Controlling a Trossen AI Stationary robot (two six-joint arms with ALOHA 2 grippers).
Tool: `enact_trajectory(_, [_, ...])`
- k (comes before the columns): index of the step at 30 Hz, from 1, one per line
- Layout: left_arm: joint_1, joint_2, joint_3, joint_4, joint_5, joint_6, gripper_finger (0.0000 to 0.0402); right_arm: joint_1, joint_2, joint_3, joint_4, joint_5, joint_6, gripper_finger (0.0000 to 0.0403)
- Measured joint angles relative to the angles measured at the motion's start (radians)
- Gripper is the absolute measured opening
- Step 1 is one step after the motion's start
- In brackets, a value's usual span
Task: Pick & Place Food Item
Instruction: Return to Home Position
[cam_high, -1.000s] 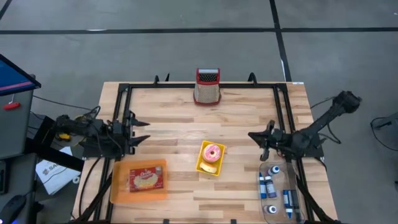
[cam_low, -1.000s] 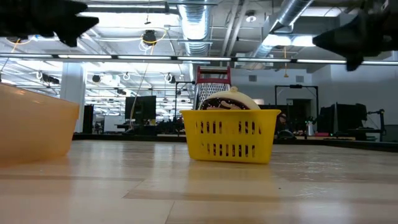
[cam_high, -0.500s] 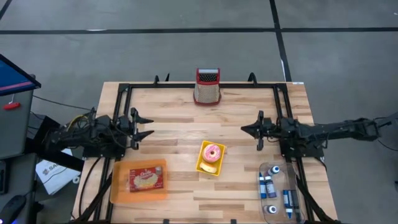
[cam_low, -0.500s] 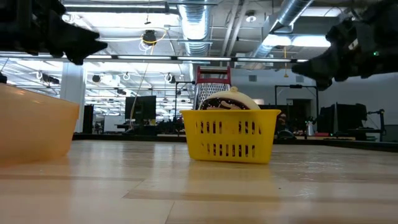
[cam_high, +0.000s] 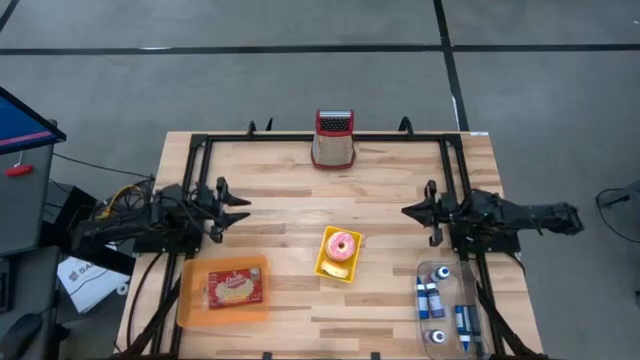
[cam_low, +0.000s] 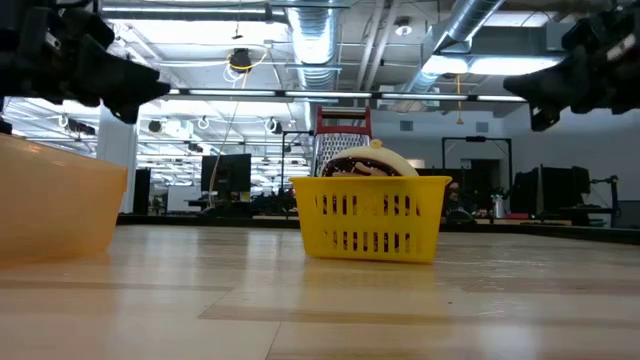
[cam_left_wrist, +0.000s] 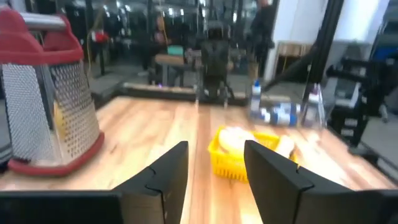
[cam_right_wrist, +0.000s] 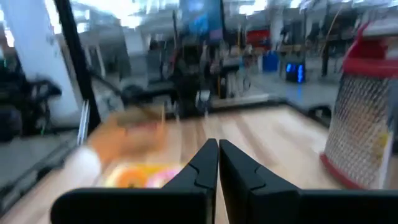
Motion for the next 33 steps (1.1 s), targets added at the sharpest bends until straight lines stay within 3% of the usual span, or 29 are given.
enact_trajectory(3, [-0.003,0.000,-0.042,0.110,-0.002,-0.030,0.0141,0.041,0.005,0.000,-0.023,0.061,-0.010,0.0008])
enact_trajectory(11, [-0.037,0.000,-0.042,0.178,0.095,-0.022,0.0116,0.127,0.031,0.000,-0.019,0.113,-0.030,0.0008])
enact_trajectory(14, [-0.038,0.000,-0.042,0.176,0.052,0.013,0.0111,0.132,0.024,0.000,-0.019,0.126,-0.041,0.0008])
enact_trajectory(20, [-0.038,0.015,-0.042,0.172,-0.180,0.002,0.0111,0.109,0.021,0.001,-0.018,0.138,-0.051,0.0008])
enact_trajectory(33, [-0.038,0.162,-0.042,0.163,-0.195,-0.073,0.0113,0.110,0.028,0.001,-0.019,0.138,-0.025,0.0008])
